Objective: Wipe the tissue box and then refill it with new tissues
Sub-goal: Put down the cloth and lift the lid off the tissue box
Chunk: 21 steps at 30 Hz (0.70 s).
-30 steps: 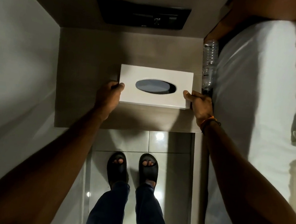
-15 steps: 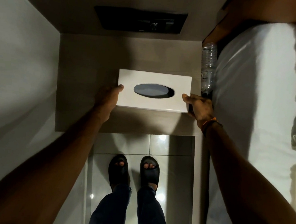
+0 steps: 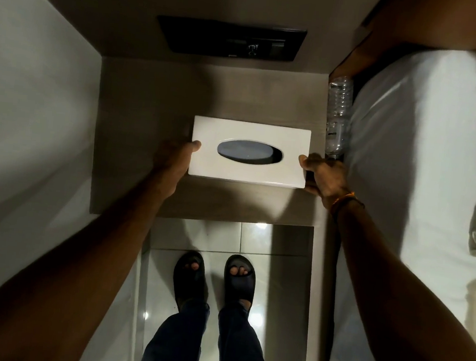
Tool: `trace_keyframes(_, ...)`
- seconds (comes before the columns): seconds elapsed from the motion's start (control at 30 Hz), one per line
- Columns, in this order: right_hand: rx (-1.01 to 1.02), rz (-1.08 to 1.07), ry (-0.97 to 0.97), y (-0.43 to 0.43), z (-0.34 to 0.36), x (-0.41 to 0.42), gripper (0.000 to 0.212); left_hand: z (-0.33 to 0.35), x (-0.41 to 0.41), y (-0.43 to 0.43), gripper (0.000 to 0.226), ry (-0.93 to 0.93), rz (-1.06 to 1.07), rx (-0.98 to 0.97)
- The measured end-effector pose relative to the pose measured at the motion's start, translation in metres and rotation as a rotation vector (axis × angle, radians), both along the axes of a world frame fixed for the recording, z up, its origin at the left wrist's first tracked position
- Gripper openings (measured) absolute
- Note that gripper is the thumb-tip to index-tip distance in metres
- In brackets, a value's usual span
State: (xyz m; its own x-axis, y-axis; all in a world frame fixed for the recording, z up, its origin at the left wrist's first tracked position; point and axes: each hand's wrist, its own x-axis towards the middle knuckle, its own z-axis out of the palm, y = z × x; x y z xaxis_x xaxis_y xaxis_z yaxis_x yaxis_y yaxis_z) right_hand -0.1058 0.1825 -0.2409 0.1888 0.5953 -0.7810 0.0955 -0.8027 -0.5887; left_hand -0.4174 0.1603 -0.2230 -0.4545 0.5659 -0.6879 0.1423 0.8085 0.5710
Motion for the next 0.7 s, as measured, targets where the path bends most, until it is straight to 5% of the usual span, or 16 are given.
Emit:
trace_keyframes(0.33,-0.033,-0.025,0.041,-0.009,0.009,-0.001,0.009,0.0,0.0,-0.005,0.036,0.002,-0.042,0.003)
trace_keyframes(0.7,-0.087,0.031,0.085,-0.027,0.018,-0.004,0.032,0.002,-0.027,-0.023,0.02,-0.176,0.028,-0.069)
